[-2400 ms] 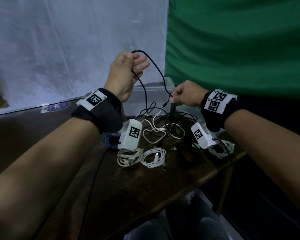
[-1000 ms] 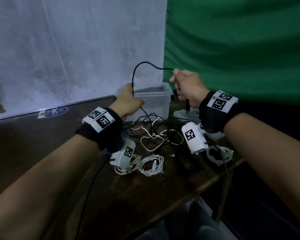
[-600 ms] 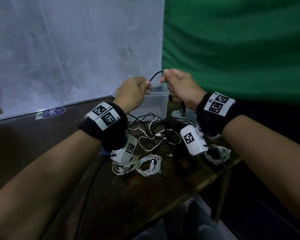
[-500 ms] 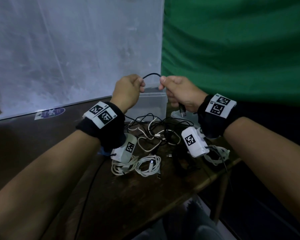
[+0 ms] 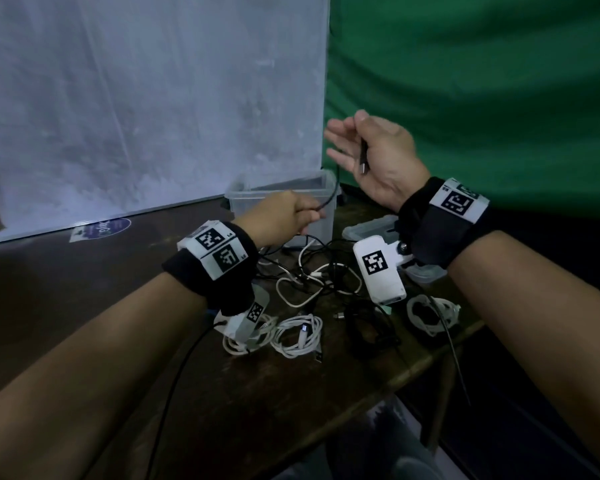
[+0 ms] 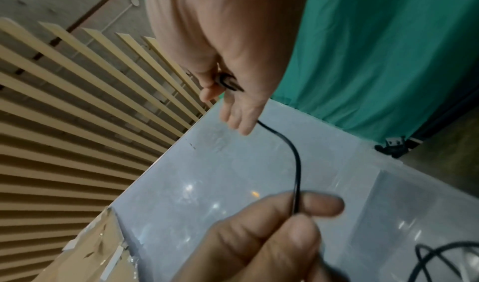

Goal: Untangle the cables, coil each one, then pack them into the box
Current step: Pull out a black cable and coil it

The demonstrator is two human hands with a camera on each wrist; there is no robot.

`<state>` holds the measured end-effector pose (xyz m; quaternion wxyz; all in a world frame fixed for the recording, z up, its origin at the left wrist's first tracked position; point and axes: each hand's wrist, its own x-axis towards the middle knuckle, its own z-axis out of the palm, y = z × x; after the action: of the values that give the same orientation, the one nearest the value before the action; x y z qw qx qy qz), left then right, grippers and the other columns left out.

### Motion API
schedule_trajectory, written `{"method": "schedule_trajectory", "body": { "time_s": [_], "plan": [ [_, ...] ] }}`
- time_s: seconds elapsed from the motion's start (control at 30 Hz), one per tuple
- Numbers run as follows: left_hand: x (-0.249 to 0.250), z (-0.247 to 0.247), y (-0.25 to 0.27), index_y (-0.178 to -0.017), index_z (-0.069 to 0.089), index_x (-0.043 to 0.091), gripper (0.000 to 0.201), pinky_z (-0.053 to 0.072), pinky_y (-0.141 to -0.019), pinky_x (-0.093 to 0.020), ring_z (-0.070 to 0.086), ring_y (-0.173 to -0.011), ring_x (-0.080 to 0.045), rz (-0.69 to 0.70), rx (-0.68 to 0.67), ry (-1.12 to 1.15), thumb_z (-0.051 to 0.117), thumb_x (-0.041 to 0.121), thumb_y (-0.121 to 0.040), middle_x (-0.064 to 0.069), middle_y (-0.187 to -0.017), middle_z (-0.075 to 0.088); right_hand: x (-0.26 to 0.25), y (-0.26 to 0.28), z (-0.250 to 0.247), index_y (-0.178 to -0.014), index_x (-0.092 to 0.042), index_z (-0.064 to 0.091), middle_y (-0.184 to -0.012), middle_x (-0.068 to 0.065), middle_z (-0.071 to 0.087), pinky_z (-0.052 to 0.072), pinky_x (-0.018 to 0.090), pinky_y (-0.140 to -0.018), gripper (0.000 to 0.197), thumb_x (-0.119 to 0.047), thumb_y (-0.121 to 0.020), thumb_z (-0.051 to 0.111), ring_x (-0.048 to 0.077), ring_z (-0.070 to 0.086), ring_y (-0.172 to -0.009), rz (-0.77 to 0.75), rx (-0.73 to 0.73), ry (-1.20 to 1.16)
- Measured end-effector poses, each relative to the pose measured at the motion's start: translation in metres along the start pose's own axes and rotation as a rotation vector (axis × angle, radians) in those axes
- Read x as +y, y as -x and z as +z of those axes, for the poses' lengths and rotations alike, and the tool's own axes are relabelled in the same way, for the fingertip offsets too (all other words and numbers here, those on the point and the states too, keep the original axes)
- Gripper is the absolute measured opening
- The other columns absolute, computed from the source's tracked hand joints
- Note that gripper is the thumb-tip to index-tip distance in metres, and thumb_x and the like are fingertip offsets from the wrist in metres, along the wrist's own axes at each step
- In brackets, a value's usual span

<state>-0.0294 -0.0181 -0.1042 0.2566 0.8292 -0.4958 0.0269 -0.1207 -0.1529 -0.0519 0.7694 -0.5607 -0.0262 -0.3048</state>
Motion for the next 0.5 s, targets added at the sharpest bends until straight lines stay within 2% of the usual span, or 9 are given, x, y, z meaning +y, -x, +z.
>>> {"method": "schedule_trajectory", "body": {
  "time_s": [0.07,0.1,0.2,0.27,0.3,0.33,0.4,0.43,0.5],
  "plan": [
    [0.000,-0.001,0.004,-0.106,0.065,0.023,0.020,0.039,-0.061,-0.012,0.052,-0.061,-0.001,0.036,-0.028,0.045,0.046,0.023,-0.099,0.008,-0.065,0.057,0.001,-0.005,-0.005,-0.086,-0.012,0.056,-0.108,0.008,0.063,0.045,0.034,-0.100,0.021,-0.016,-0.101,0.042,0.021,0.058,-0.115,-0.042,0.042,0.196],
    [0.000,-0.003,0.005,-0.102,0.064,0.023,0.019,0.038,-0.060,-0.012,0.052,-0.060,-0.002,0.057,-0.007,0.075,0.045,0.022,-0.099,0.007,-0.065,0.056,0.003,-0.007,-0.009,-0.087,-0.012,0.057,-0.109,0.008,0.062,0.045,0.032,-0.099,0.020,-0.014,-0.100,0.042,0.019,0.058,-0.111,-0.067,0.060,0.339],
    [0.001,-0.010,0.005,-0.095,0.063,0.014,0.019,0.039,-0.059,-0.014,0.052,-0.057,-0.004,0.123,0.155,0.147,0.045,0.018,-0.099,0.005,-0.062,0.053,0.012,-0.010,-0.017,-0.084,-0.013,0.058,-0.098,0.020,0.064,0.046,0.035,-0.080,0.020,-0.010,-0.097,0.043,0.021,0.055,-0.087,-0.082,0.021,0.730],
    [0.003,-0.015,0.002,-0.093,0.061,0.012,0.019,0.039,-0.057,-0.011,0.050,-0.050,0.000,0.151,0.273,0.188,0.043,0.015,-0.099,0.005,-0.058,0.050,0.016,-0.006,-0.016,-0.083,-0.009,0.054,-0.095,0.028,0.065,0.052,0.033,-0.072,0.024,-0.003,-0.098,0.037,0.024,0.061,-0.075,0.014,-0.076,0.736],
    [0.004,-0.018,0.000,-0.092,0.060,0.012,0.019,0.038,-0.056,-0.009,0.049,-0.048,0.000,0.151,0.329,0.206,0.042,0.014,-0.099,0.004,-0.057,0.049,0.017,-0.003,-0.015,-0.083,-0.007,0.052,-0.085,0.024,0.067,0.055,0.028,-0.066,0.025,-0.001,-0.098,0.033,0.023,0.064,-0.064,0.064,-0.129,0.686],
    [0.004,-0.020,-0.003,-0.091,0.059,0.012,0.019,0.038,-0.055,-0.008,0.049,-0.046,0.000,0.141,0.382,0.218,0.042,0.014,-0.099,0.003,-0.057,0.048,0.016,0.000,-0.013,-0.084,-0.006,0.051,-0.071,0.016,0.066,0.052,0.024,-0.056,0.025,0.000,-0.099,0.032,0.019,0.062,-0.052,0.103,-0.178,0.646],
    [0.002,-0.024,-0.007,-0.090,0.058,0.014,0.019,0.038,-0.053,-0.010,0.048,-0.046,-0.002,0.111,0.479,0.228,0.041,0.015,-0.099,0.002,-0.056,0.047,0.015,0.006,-0.009,-0.084,-0.006,0.053,-0.045,-0.001,0.049,0.041,0.024,-0.048,0.027,-0.010,-0.102,0.033,0.012,0.043,-0.034,0.136,-0.240,0.619],
    [0.001,-0.026,-0.009,-0.088,0.056,0.016,0.019,0.038,-0.053,-0.014,0.048,-0.049,-0.006,0.095,0.522,0.228,0.041,0.017,-0.099,0.001,-0.056,0.047,0.015,0.008,-0.010,-0.083,-0.007,0.054,-0.040,-0.005,0.039,0.036,0.024,-0.047,0.031,-0.018,-0.103,0.034,0.010,0.032,-0.032,0.159,-0.264,0.611],
    [-0.005,-0.029,-0.014,-0.085,0.055,0.018,0.020,0.039,-0.058,-0.026,0.050,-0.056,-0.019,0.047,0.587,0.241,0.041,0.019,-0.099,0.001,-0.056,0.046,0.016,0.014,-0.009,-0.076,-0.009,0.053,-0.037,-0.007,0.028,0.031,0.023,-0.045,0.040,-0.033,-0.102,0.036,0.010,0.021,-0.033,0.216,-0.312,0.578]
  ]
}}
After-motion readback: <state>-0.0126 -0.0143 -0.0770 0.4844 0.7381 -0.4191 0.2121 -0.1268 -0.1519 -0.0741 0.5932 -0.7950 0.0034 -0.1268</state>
